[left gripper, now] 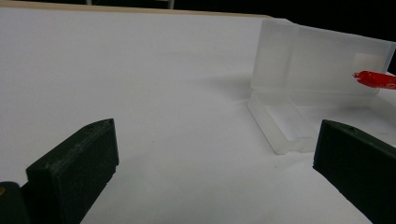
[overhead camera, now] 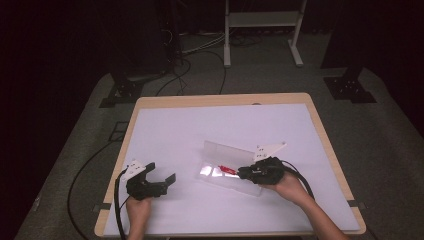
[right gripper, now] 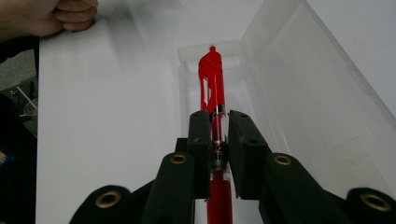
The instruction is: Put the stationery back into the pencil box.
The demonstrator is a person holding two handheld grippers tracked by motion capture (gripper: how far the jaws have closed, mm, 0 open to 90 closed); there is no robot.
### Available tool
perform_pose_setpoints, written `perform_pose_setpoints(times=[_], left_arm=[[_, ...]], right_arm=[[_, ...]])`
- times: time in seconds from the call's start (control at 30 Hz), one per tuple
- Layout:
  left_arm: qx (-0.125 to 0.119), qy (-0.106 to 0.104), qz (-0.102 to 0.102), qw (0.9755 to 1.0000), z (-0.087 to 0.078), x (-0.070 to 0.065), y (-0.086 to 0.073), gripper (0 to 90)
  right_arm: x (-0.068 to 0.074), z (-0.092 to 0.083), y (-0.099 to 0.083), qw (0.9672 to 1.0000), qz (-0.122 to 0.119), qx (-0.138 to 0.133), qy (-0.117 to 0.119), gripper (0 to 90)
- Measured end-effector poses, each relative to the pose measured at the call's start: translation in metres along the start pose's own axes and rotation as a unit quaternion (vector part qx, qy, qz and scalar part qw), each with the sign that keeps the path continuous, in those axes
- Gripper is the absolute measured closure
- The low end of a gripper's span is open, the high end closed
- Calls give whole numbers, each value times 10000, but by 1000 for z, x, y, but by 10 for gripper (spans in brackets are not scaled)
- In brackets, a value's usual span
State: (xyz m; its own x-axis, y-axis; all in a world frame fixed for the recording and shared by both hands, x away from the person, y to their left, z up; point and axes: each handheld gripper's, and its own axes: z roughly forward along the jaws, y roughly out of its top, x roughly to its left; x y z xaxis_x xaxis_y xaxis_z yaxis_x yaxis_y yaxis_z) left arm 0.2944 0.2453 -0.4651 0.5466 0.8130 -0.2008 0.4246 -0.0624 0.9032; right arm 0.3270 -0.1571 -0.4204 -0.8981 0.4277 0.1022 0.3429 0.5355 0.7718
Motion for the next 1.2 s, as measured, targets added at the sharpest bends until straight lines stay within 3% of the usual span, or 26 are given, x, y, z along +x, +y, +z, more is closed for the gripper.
perform_pose_setpoints(times=[1.2], left_arm=[[1,-4,-2,10000,0,0,0,0]], right_arm=[[-13,27,-6,9995,144,276,-24,789]])
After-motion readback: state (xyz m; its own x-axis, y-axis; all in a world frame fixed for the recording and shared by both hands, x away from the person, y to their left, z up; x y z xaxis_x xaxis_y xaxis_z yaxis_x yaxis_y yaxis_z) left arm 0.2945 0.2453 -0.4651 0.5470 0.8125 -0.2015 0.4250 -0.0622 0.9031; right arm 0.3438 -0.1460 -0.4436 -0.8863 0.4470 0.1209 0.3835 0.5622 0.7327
